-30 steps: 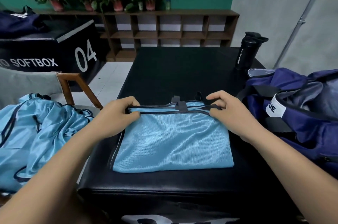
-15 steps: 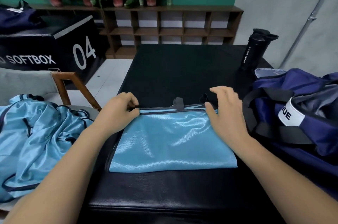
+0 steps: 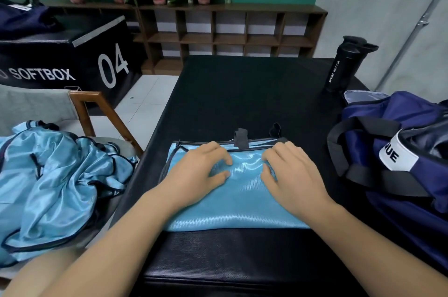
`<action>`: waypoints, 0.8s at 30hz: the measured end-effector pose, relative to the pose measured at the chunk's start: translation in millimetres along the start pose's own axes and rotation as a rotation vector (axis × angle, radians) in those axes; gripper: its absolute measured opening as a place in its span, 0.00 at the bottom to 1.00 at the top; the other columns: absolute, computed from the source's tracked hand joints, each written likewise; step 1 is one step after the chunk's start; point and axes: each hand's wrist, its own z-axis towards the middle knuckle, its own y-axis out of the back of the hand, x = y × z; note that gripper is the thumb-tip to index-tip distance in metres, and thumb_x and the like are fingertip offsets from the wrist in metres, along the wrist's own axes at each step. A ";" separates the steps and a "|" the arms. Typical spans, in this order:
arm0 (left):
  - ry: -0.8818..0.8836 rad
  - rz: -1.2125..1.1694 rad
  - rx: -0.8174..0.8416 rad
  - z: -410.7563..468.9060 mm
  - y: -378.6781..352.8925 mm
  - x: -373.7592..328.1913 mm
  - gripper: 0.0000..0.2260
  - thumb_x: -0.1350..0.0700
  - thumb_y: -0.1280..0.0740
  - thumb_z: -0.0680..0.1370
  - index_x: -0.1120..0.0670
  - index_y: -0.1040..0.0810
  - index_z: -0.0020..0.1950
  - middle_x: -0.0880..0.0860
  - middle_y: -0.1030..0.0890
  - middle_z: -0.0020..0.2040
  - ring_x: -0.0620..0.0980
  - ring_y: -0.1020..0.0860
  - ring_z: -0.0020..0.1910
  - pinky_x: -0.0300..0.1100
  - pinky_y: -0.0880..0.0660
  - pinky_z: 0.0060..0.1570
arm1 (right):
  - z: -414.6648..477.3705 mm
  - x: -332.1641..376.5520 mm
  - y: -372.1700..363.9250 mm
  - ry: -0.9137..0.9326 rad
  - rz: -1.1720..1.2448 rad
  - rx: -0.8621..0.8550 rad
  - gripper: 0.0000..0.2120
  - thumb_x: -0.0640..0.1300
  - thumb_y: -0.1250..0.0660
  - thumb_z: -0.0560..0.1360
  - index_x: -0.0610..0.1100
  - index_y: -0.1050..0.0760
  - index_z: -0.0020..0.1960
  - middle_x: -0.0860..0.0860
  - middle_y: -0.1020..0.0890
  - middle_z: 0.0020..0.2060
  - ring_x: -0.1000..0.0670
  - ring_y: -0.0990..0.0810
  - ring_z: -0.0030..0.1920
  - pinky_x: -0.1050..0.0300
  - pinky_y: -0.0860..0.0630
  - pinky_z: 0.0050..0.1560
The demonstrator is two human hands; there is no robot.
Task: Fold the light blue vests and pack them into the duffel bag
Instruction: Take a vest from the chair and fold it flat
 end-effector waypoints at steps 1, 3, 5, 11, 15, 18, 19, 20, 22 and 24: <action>-0.004 -0.015 -0.002 -0.7 -1.4 2.7 0.09 0.47 0.28 0.81 0.40 0.22 0.60 0.36 0.25 0.61 0.43 0.23 0.58 0.47 0.23 0.57 | 0.0 -0.7 -0.4 -0.003 0.001 0.024 0.01 0.42 0.33 0.80 0.45 0.24 0.50 0.52 0.26 0.46 0.47 0.29 0.47 0.47 0.27 0.51; -0.026 -0.025 -0.012 -2.7 -3.8 5.6 0.13 0.47 0.28 0.81 0.40 0.22 0.65 0.35 0.25 0.67 0.42 0.24 0.66 0.46 0.25 0.65 | -0.6 -2.0 -1.6 -0.008 0.001 0.051 0.08 0.42 0.32 0.80 0.44 0.21 0.58 0.52 0.23 0.55 0.47 0.25 0.56 0.49 0.28 0.58; -0.024 -0.011 -0.009 -4.3 -5.6 6.8 0.18 0.47 0.29 0.82 0.41 0.24 0.72 0.35 0.26 0.73 0.41 0.29 0.75 0.47 0.31 0.74 | -1.1 -4.2 -3.0 -0.021 0.006 0.072 0.16 0.43 0.33 0.80 0.44 0.21 0.67 0.51 0.23 0.66 0.47 0.26 0.68 0.49 0.31 0.68; 0.071 0.107 0.105 -5.1 -5.8 12.3 0.26 0.39 0.39 0.85 0.37 0.39 0.83 0.33 0.38 0.82 0.41 0.53 0.86 0.53 0.51 0.84 | 1.1 -10.3 -9.0 -0.216 0.063 0.325 0.28 0.58 0.47 0.87 0.50 0.40 0.85 0.53 0.39 0.84 0.52 0.45 0.84 0.54 0.49 0.82; 0.103 0.139 0.126 -6.1 0.8 14.7 0.29 0.36 0.40 0.85 0.37 0.42 0.85 0.32 0.44 0.84 0.41 0.55 0.85 0.49 0.54 0.84 | 3.8 -11.3 -9.8 -0.251 0.078 0.404 0.32 0.63 0.53 0.87 0.53 0.49 0.87 0.56 0.47 0.86 0.56 0.54 0.85 0.54 0.56 0.85; 0.151 0.050 0.089 -7.8 9.9 23.1 0.28 0.38 0.35 0.84 0.39 0.36 0.83 0.34 0.42 0.84 0.38 0.51 0.85 0.45 0.49 0.83 | 5.5 -12.2 -7.3 -0.251 0.081 0.427 0.32 0.64 0.54 0.86 0.53 0.50 0.87 0.57 0.49 0.86 0.58 0.56 0.85 0.52 0.58 0.85; 0.172 0.003 0.064 -8.0 13.7 26.5 0.26 0.40 0.33 0.84 0.40 0.33 0.82 0.35 0.39 0.83 0.37 0.48 0.84 0.44 0.46 0.83 | 6.3 -12.7 -5.9 -0.247 0.074 0.437 0.32 0.64 0.54 0.86 0.54 0.50 0.87 0.57 0.49 0.86 0.59 0.56 0.85 0.51 0.59 0.85; 0.186 -0.028 0.033 -7.8 17.4 30.1 0.25 0.43 0.32 0.84 0.41 0.30 0.80 0.36 0.36 0.82 0.36 0.44 0.83 0.42 0.44 0.82 | 7.5 -12.9 -4.3 -0.242 0.065 0.445 0.32 0.64 0.54 0.86 0.53 0.50 0.87 0.57 0.49 0.86 0.59 0.57 0.85 0.50 0.60 0.85; 0.191 -0.049 -0.050 -6.5 24.5 35.7 0.20 0.48 0.31 0.84 0.43 0.24 0.77 0.39 0.27 0.78 0.37 0.34 0.79 0.41 0.38 0.80 | 10.1 -11.2 0.7 -0.234 0.052 0.438 0.32 0.64 0.55 0.86 0.53 0.50 0.87 0.56 0.50 0.86 0.59 0.57 0.85 0.49 0.61 0.84; 0.196 -0.063 -0.127 -4.3 30.5 38.2 0.17 0.53 0.31 0.84 0.44 0.20 0.73 0.40 0.21 0.71 0.38 0.25 0.71 0.37 0.32 0.75 | 11.9 -4.5 8.2 -0.220 0.044 0.378 0.31 0.63 0.56 0.87 0.53 0.50 0.87 0.55 0.50 0.86 0.58 0.58 0.85 0.48 0.61 0.84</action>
